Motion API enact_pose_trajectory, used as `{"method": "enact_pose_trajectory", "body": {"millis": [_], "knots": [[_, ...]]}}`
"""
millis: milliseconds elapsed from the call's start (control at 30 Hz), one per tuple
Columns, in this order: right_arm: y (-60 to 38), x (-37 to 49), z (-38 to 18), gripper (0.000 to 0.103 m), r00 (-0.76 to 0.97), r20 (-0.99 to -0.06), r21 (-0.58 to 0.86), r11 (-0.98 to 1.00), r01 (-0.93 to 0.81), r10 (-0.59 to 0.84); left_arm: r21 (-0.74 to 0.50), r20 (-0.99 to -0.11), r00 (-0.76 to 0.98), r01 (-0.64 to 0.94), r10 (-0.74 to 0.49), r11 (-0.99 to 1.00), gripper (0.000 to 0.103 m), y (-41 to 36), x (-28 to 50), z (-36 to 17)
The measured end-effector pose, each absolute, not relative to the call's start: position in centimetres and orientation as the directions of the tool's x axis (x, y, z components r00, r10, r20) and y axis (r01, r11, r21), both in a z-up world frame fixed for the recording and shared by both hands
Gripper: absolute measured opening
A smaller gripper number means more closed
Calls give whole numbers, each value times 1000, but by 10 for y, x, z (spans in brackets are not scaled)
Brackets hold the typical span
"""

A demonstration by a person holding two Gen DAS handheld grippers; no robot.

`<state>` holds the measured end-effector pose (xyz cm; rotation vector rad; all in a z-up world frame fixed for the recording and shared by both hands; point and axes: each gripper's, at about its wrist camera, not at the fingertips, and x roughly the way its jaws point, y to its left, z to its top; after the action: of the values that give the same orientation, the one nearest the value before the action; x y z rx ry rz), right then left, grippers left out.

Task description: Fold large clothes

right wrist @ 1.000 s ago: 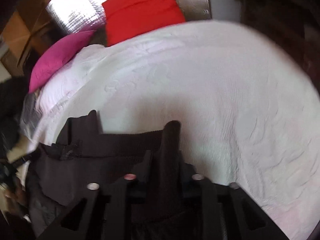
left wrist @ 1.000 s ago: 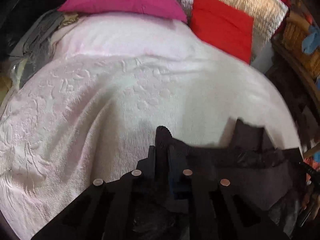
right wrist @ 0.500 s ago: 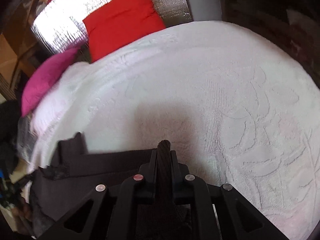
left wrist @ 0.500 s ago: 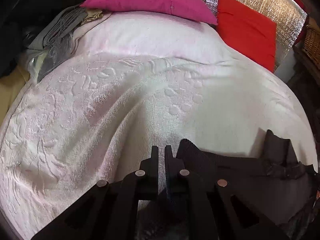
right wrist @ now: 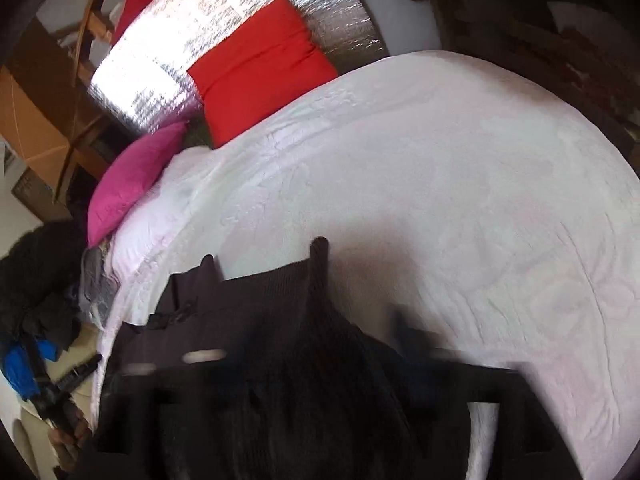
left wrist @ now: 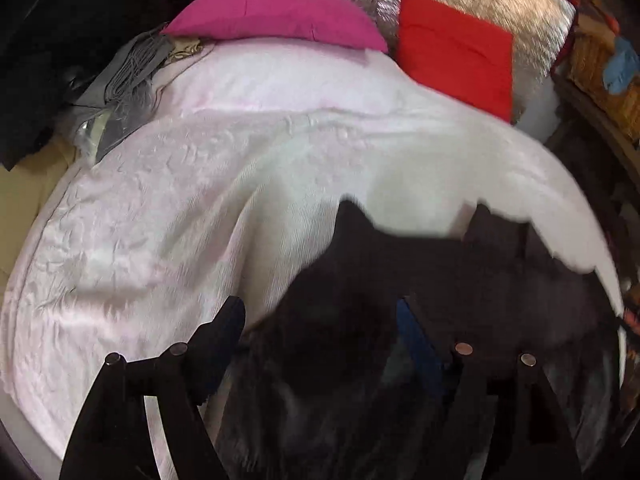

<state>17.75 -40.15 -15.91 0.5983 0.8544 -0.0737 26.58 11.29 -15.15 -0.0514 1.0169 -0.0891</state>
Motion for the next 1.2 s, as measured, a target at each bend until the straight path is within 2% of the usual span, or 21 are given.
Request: {"method": "enact_pose_trajectory", "body": {"millis": [200, 300, 567, 633, 733, 800, 833, 867, 900, 933, 1033, 1200], "knots": [[-410, 123, -150, 83, 672, -725, 462, 832, 308, 154, 56, -824, 566, 71, 6, 996, 79, 114, 214, -141], [-415, 96, -153, 83, 654, -742, 463, 817, 343, 146, 83, -834, 551, 57, 38, 995, 80, 128, 194, -150], [-405, 59, -182, 83, 577, -793, 462, 808, 365, 193, -25, -863, 504, 4, -23, 1000, 81, 166, 161, -167], [-400, 55, -187, 83, 572, -795, 469, 803, 369, 202, -49, -865, 501, -8, -38, 999, 84, 170, 157, -171], [-392, 55, -197, 81, 556, -799, 484, 795, 366, 230, -43, -861, 508, -12, -31, 999, 84, 167, 155, -176], [-389, 55, -202, 66, 558, -793, 500, 784, 369, 243, -6, -845, 534, 1, -6, 1000, 84, 162, 154, -174], [-387, 56, -203, 52, 566, -782, 519, 775, 361, 260, 13, -835, 550, 10, 5, 1000, 78, 158, 152, -172], [-385, 56, -201, 42, 580, -770, 530, 773, 349, 266, 23, -830, 558, 21, 7, 1000, 73, 157, 151, -171], [-383, 54, -196, 39, 595, -768, 511, 787, 346, 237, 31, -826, 564, 41, 3, 999, 65, 153, 150, -170], [-380, 51, -192, 37, 607, -764, 498, 798, 340, 218, 39, -823, 568, 45, 6, 998, 64, 151, 150, -170], [-372, 44, -178, 35, 655, -738, 465, 826, 320, 161, 78, -819, 572, 49, 36, 996, 65, 149, 151, -171], [-379, 56, -200, 36, 582, -794, 448, 819, 360, 178, 96, -816, 576, 59, 45, 994, 66, 149, 152, -171]]}}
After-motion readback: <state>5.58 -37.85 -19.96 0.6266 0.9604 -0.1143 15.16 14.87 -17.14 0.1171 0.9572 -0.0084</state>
